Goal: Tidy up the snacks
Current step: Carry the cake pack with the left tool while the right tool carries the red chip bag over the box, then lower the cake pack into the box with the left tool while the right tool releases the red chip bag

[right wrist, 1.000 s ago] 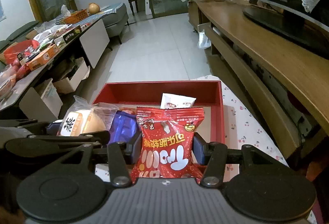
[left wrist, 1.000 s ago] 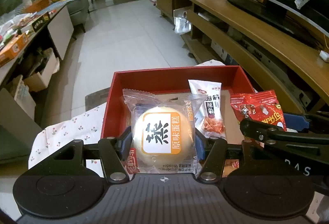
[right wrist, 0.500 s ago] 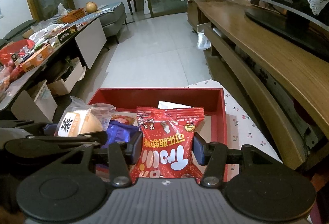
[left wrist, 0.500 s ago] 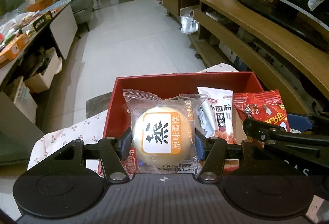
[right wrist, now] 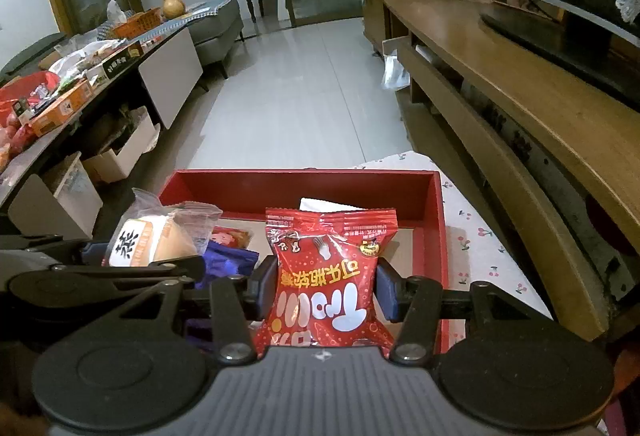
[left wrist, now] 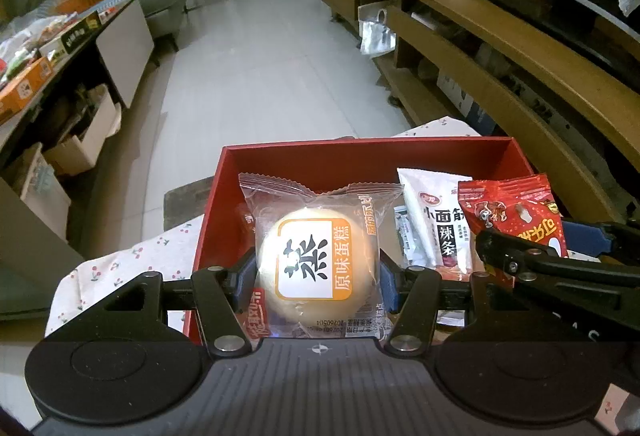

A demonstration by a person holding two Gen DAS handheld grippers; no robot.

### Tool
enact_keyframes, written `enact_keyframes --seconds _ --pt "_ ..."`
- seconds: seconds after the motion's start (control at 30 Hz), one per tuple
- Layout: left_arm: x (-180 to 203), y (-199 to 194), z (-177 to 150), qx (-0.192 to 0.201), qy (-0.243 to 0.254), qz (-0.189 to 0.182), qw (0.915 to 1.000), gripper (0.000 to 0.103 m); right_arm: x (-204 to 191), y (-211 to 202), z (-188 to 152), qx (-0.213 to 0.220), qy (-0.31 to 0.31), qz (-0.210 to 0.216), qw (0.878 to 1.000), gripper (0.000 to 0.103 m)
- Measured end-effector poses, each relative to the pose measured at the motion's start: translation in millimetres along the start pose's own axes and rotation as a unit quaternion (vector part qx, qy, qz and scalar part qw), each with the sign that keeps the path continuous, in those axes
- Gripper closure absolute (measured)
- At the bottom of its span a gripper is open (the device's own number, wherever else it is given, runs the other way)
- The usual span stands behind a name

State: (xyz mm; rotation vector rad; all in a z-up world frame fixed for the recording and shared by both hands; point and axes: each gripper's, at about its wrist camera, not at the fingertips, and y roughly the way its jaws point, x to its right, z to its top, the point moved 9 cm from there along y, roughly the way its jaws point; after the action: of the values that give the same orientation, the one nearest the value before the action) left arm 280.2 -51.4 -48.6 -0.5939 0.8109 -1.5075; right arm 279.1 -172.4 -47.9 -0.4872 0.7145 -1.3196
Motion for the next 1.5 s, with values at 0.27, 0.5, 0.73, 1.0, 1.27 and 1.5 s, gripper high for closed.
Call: enact_keyframes --seconds 0.27,0.5,0.73,1.0,1.27,1.5 --pt "-1 15 -2 -0.013 -0.004 0.005 0.9999 0.039 0 15 -1 -0.009 -0.005 -0.001 1.000 0.037" --pt "-3 27 -3 -0.021 -0.006 0.010 0.9997 0.039 2 27 -2 -0.016 -0.007 0.000 1.000 0.037" --pt "-7 41 -10 -0.040 -0.010 0.016 0.9990 0.039 2 45 -7 -0.034 -0.006 0.006 0.999 0.037" --pt "-7 43 -13 -0.046 -0.010 0.017 0.9987 0.036 5 50 -7 -0.039 -0.001 0.004 0.999 0.036" --pt "-9 37 -9 -0.038 -0.015 0.014 0.9991 0.030 10 48 -4 -0.034 0.001 -0.008 0.999 0.030" --pt "-9 31 -7 -0.033 -0.017 0.013 0.9992 0.029 11 44 -2 -0.027 -0.006 -0.014 1.000 0.027"
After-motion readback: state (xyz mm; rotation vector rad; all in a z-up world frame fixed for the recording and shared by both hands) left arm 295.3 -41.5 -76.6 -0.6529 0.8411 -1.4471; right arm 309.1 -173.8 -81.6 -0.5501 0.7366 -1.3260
